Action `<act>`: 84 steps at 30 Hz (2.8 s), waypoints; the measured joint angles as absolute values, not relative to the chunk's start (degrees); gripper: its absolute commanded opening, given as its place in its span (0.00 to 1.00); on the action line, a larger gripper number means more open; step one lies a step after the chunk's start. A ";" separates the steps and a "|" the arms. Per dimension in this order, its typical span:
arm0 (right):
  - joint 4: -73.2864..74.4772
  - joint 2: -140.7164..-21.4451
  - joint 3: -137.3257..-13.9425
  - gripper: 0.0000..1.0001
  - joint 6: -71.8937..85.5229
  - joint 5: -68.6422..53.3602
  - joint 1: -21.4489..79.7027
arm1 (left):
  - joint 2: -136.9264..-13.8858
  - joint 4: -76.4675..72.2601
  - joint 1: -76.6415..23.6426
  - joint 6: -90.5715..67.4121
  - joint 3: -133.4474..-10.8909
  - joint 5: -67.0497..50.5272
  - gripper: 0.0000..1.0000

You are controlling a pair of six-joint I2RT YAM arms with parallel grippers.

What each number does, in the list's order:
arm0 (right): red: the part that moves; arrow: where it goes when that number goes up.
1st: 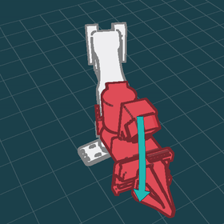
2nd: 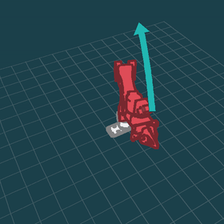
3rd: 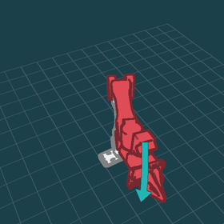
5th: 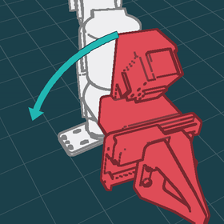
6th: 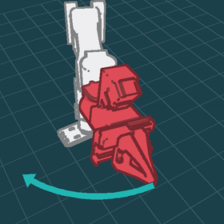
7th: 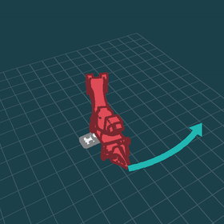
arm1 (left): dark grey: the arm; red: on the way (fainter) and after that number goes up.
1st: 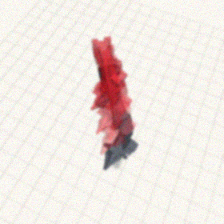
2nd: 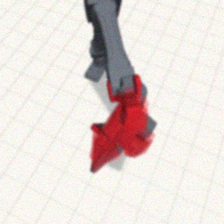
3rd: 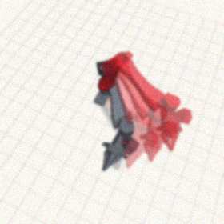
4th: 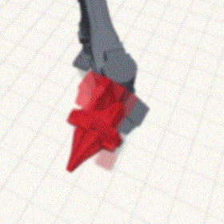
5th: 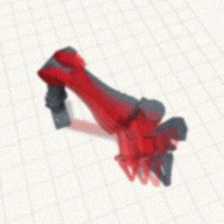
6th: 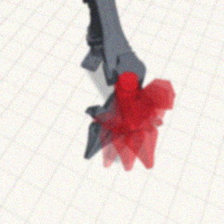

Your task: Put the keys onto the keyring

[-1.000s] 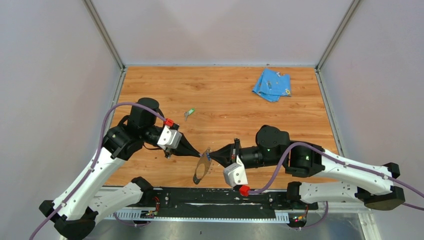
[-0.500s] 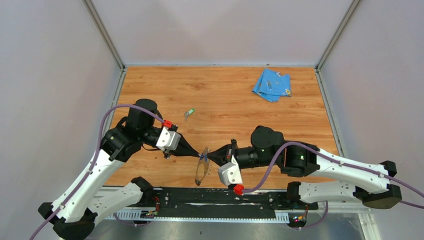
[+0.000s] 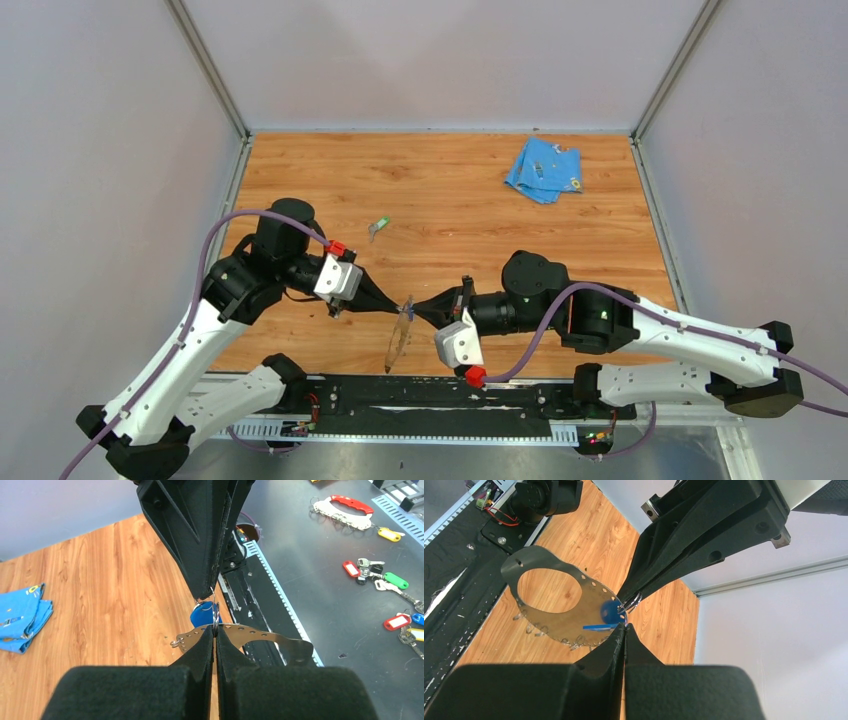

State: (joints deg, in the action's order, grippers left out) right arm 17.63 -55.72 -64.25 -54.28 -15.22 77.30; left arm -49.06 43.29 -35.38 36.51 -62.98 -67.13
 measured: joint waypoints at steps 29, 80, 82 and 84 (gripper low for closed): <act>15.77 -56.75 -64.36 0.00 -52.16 -15.33 77.30 | -49.19 42.96 -35.38 36.69 -62.13 -65.30 0.00; 13.72 -62.19 -70.04 0.14 -45.95 -11.55 77.49 | -41.32 27.46 -36.47 25.39 -55.79 -59.35 0.00; 14.17 -62.26 -70.72 0.16 -45.65 -11.33 77.49 | -41.32 26.55 -36.47 24.82 -55.79 -59.70 0.00; 14.81 -62.54 -71.50 0.18 -45.25 -11.03 77.49 | -41.34 25.80 -36.47 24.38 -55.75 -60.01 0.00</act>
State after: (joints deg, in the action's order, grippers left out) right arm 14.81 -62.54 -71.50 -45.25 -11.03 77.49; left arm -41.34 25.80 -36.47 24.38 -55.75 -60.01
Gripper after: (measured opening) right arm 0.150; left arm 0.004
